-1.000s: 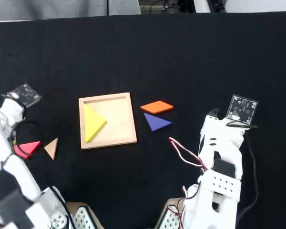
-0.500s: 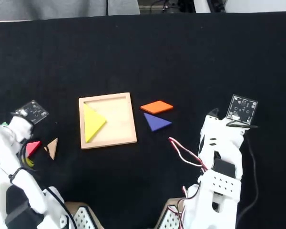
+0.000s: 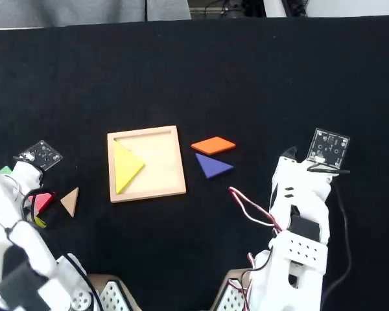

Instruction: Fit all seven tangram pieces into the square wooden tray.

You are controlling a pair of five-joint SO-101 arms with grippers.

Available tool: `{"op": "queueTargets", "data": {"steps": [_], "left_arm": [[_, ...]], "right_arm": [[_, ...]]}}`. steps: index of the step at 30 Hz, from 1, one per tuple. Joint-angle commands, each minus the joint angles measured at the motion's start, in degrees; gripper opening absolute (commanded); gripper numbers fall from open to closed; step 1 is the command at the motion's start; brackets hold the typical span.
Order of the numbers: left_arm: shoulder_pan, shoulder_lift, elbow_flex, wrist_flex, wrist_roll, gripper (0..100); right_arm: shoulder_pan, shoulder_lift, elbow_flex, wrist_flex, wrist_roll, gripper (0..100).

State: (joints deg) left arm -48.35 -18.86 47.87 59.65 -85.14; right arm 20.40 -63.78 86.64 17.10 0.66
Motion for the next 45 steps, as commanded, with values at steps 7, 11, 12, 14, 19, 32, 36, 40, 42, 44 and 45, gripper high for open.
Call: {"op": "queueTargets", "data": {"steps": [7,11,12,14,19,32,36,40,42,44,45], "left_arm": [[1.10,9.05,-22.81,17.05,-14.24,26],[0.84,9.32,-28.26,12.48,24.97,26],[-0.48,9.32,-28.53,10.29,36.84,26],[-4.09,9.05,-28.18,8.97,61.10,26],[-6.20,8.97,-28.00,16.00,95.38,26],[9.01,9.23,-22.37,20.84,40.62,26],[6.90,6.86,-21.67,31.21,-8.26,26],[1.63,2.20,-25.36,30.15,-27.25,26],[1.01,-0.09,-25.36,30.42,-31.12,26],[0.92,-2.46,-24.57,31.12,-32.26,26],[0.57,-3.69,-23.96,31.30,-32.35,26]], "right_arm": [[-0.70,-0.04,-0.40,-1.14,0.53,10.5],[-1.49,-0.04,-0.40,-1.14,0.53,10.5],[-1.49,-0.04,-0.31,-1.14,0.53,10.5],[-1.49,-0.04,-0.31,-1.14,0.53,10.4],[-1.49,-0.04,-0.31,-1.05,0.53,10.3],[-1.58,-0.04,-0.31,-0.97,0.53,10.5],[-1.58,-0.04,-0.31,-0.97,0.53,10.5],[-1.58,-0.04,-0.31,-0.97,0.53,10.6],[-1.58,-0.04,-0.31,-0.97,1.85,10.5],[-1.67,-0.04,-0.31,-0.88,3.16,10.3],[-1.67,-0.04,-0.31,-0.88,3.16,10.3]]}}
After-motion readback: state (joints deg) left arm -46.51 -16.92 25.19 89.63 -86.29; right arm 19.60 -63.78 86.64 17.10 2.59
